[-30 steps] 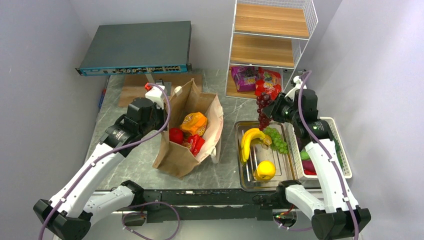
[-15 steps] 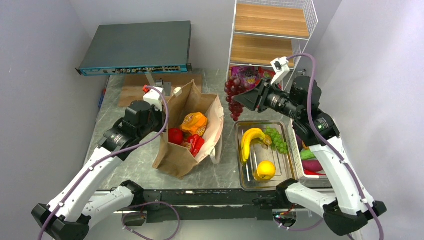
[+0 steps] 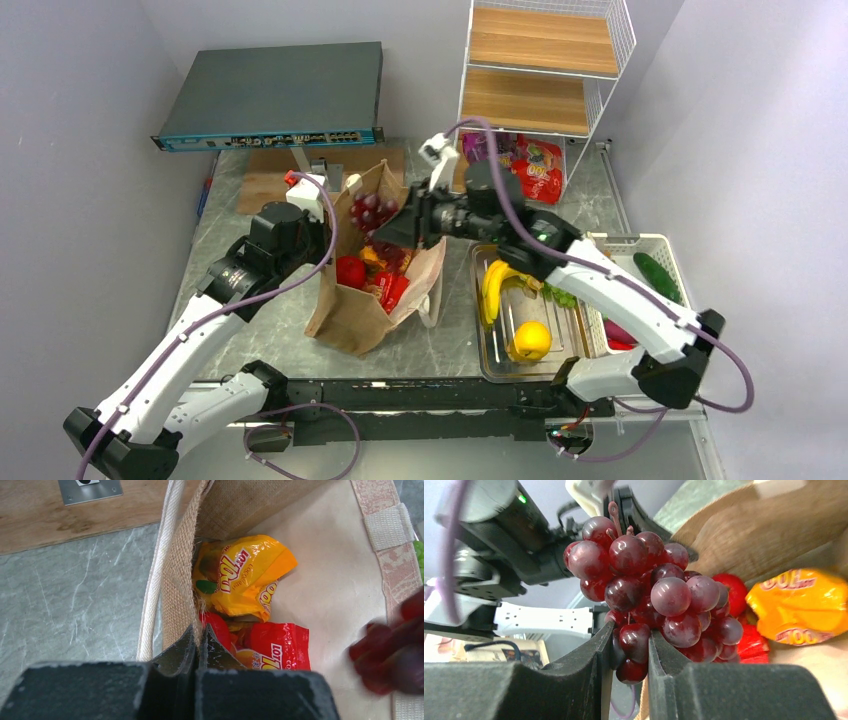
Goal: Place the food into the grocery bag and tie it
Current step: Place the fake fruit into the grocery bag.
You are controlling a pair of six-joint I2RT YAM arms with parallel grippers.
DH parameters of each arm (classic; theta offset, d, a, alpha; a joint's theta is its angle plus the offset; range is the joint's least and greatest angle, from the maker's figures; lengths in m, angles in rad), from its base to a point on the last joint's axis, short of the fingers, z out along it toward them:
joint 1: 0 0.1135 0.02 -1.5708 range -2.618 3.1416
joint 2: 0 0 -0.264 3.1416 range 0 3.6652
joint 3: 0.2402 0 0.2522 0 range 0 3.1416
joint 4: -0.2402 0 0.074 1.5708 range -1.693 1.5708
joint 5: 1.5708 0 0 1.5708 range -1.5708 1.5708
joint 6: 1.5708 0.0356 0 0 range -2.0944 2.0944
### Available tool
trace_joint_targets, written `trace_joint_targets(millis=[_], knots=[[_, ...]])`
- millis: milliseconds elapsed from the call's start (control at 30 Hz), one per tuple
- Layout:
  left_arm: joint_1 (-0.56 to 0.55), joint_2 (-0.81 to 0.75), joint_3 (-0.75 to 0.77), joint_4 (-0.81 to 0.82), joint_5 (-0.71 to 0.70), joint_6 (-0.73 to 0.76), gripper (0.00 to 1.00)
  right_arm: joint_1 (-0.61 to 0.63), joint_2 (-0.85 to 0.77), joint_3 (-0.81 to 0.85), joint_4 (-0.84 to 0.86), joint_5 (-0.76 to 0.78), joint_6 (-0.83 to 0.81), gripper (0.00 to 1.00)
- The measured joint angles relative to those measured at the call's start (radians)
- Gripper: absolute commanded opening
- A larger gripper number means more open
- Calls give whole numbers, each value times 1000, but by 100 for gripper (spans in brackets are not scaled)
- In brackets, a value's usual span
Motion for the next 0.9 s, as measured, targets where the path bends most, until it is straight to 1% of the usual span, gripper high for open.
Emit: trace_joint_targets(millis=[67, 200, 400, 667, 900], knots=[[0, 0, 0, 0, -4, 0, 0, 59, 56, 0, 10, 22, 11, 1], [0, 0, 0, 0, -10, 0, 0, 110, 120, -16, 29, 37, 42, 0], [0, 0, -1, 0, -14, 0, 0, 123, 134, -69, 54, 56, 95, 0], [0, 0, -1, 0, -14, 1, 0, 140, 141, -111, 71, 62, 126, 0], [0, 0, -1, 0, -14, 2, 0, 142, 138, -163, 10, 81, 125, 1]])
